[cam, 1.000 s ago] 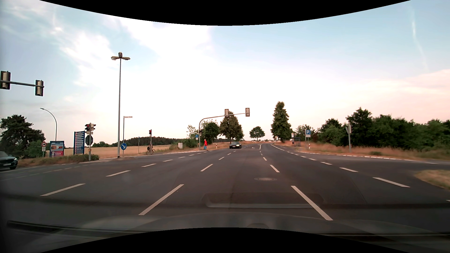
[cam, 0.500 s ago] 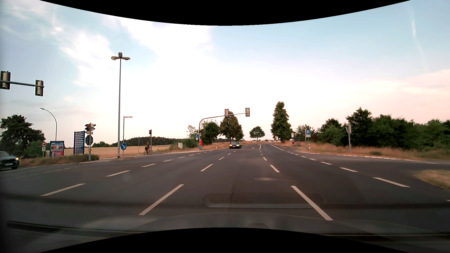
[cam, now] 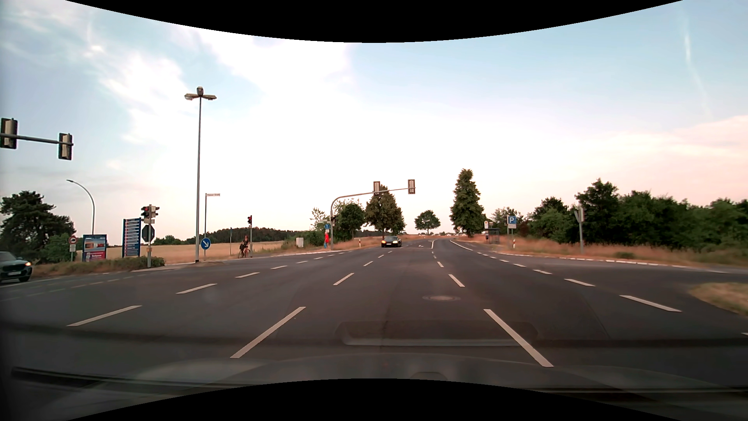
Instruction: Follow the waypoints while adhering to traffic rules and regulations
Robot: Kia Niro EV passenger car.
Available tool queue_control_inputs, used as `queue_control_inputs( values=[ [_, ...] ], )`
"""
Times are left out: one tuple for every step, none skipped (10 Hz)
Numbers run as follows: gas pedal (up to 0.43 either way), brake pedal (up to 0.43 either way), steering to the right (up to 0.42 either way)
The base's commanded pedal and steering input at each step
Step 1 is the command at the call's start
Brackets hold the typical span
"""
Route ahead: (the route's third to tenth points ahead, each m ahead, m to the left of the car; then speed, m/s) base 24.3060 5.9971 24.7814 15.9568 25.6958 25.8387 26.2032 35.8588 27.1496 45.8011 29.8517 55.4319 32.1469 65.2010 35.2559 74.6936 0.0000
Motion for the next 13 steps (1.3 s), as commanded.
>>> queue_control_inputs(
  values=[
    [0.0, 0.311, -0.001],
    [0.0, 0.311, -0.002],
    [0.0, 0.311, -0.001],
    [0.0, 0.311, -0.001],
    [0.0, 0.311, -0.001],
    [0.0, 0.317, -0.001],
    [0.0, 0.311, -0.001],
    [0.0, 0.311, -0.002],
    [0.0, 0.311, -0.002],
    [0.0, 0.311, -0.001],
    [0.0, 0.311, -0.001],
    [0.0, 0.311, -0.001],
    [0.0, 0.311, -0.001]
  ],
)
